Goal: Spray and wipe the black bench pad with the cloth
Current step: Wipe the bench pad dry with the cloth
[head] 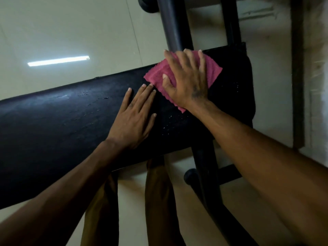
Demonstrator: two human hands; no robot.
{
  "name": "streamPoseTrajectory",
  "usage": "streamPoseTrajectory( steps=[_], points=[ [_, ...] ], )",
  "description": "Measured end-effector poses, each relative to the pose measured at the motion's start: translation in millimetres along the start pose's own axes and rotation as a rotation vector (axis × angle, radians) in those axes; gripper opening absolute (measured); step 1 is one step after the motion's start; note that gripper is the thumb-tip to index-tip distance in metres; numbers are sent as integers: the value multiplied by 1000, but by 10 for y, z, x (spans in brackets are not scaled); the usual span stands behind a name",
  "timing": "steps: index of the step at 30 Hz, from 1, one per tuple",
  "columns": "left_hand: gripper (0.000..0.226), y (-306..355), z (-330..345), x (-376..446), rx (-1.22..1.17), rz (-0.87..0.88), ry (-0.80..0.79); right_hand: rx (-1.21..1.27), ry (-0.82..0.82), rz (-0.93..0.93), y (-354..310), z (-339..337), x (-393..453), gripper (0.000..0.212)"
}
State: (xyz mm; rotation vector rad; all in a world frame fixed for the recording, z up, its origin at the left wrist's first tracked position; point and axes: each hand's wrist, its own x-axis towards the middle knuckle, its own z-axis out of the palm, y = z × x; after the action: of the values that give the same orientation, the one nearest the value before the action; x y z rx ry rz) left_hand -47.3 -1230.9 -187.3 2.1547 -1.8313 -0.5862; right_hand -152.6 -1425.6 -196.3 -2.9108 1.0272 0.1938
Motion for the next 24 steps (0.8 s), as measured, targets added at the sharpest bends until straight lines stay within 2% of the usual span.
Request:
streamPoseTrajectory(
  steps=[6,17,20,24],
  points=[
    [64,141,72,34,34,-72,16,14,10,135,448,0,-123,67],
    [64,170,84,28,23,-71,20,81,6,364,901,11,-292,68],
    [65,164,89,22,18,-78,31,86,15,507,1013,26,-386,69],
    [65,180,107,26,7,-91,45,153,56,803,1064,62,-617,74]
  ],
)
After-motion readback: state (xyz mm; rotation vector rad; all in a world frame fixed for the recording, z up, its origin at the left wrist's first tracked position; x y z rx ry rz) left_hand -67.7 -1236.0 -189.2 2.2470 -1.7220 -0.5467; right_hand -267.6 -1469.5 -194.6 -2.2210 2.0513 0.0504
